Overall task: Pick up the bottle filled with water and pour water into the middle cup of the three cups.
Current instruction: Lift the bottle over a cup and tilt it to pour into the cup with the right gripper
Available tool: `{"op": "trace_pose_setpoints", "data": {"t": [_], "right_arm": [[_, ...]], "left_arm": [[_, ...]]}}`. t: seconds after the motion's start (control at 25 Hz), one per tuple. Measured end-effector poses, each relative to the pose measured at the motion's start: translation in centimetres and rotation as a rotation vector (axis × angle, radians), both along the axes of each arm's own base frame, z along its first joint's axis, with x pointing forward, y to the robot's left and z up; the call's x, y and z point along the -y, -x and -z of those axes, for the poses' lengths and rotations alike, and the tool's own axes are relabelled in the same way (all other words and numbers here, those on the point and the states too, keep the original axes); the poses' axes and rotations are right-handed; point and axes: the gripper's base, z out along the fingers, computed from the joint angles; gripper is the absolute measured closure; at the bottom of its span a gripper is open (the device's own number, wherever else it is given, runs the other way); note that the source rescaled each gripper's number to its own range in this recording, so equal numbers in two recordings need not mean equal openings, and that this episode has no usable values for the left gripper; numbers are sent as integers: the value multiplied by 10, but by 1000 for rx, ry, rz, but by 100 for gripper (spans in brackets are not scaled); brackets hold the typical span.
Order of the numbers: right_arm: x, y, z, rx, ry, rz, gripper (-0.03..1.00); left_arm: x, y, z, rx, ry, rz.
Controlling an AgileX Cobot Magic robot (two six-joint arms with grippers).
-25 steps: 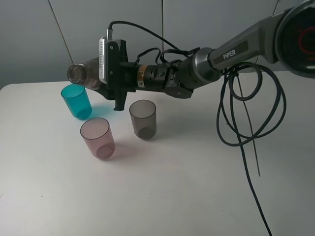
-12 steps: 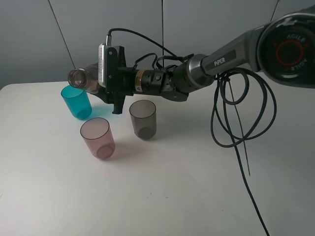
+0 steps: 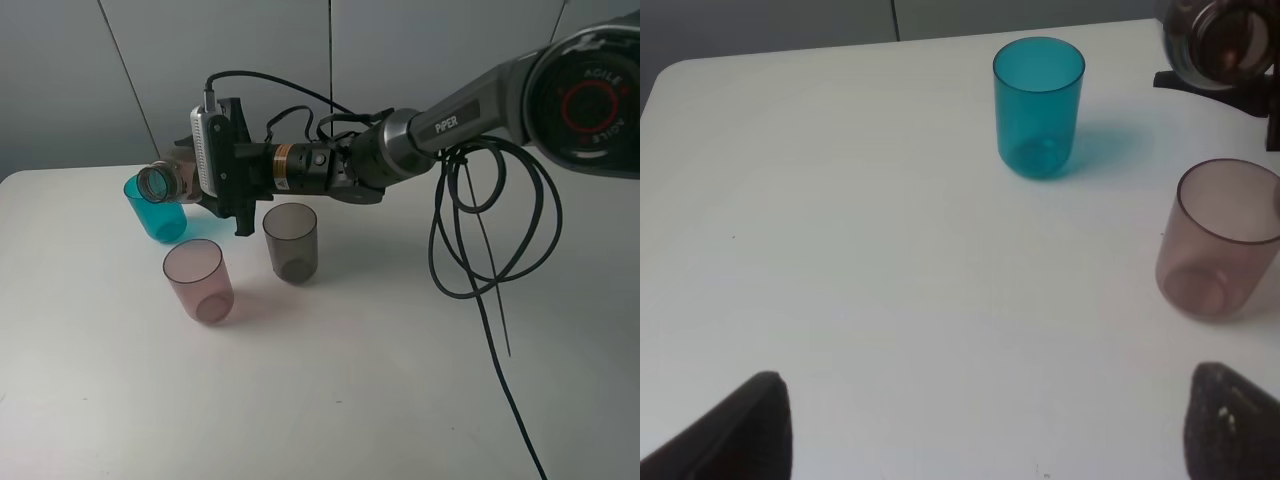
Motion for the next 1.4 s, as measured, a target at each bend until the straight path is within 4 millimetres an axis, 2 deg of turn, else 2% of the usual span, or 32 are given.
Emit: {"op": "trace_pose_setpoints", "data": {"t": [0.6,1.4], "right_arm": [[-1,2,1,197,84,-74,97],[8,-5,1,334,139,-90,97]], "left_arm": [[0,0,0,0,0,0],[0,0,0,0,0,0]]}}
